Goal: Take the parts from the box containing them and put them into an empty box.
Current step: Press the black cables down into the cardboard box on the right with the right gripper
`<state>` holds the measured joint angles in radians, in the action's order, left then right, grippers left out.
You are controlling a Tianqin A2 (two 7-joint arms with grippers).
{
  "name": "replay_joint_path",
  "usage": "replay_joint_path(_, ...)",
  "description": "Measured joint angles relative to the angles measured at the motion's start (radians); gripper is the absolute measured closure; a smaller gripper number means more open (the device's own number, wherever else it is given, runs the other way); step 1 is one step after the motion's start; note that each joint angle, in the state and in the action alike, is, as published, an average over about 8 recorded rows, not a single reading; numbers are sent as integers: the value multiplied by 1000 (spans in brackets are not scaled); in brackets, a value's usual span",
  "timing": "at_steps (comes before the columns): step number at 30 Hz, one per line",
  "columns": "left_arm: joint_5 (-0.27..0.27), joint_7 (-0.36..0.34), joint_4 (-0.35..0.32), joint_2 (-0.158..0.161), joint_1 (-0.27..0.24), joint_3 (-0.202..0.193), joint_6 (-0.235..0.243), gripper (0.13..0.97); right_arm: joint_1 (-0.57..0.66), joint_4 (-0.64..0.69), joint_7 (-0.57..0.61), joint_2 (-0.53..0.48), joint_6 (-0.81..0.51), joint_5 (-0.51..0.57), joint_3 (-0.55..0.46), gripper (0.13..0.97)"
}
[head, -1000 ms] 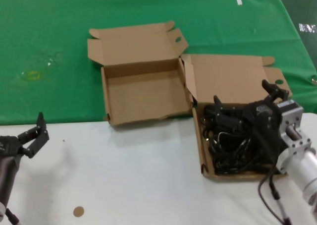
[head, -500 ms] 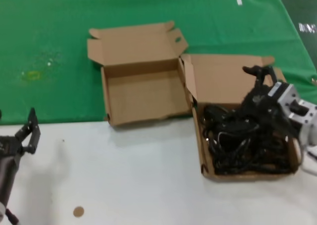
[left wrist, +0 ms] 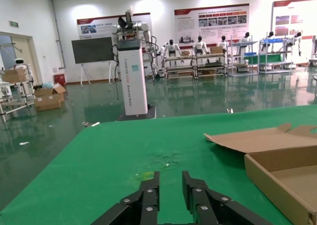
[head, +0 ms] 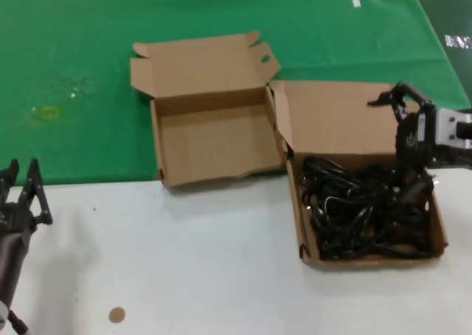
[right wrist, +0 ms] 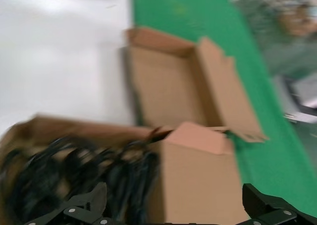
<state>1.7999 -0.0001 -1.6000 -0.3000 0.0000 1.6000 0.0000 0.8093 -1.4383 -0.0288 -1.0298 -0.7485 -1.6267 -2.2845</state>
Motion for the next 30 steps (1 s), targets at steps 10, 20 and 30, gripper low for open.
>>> replay_joint_path(10,0,0,0,0,0,0,0,904,93,45,102,56,-310,133,10,129)
replay_joint_path(20,0,0,0,0,0,0,0,945,84,96,105,118,-430,227,45,141)
replay_joint_path(30,0,0,0,0,0,0,0,945,68,138,117,156,-470,276,85,223)
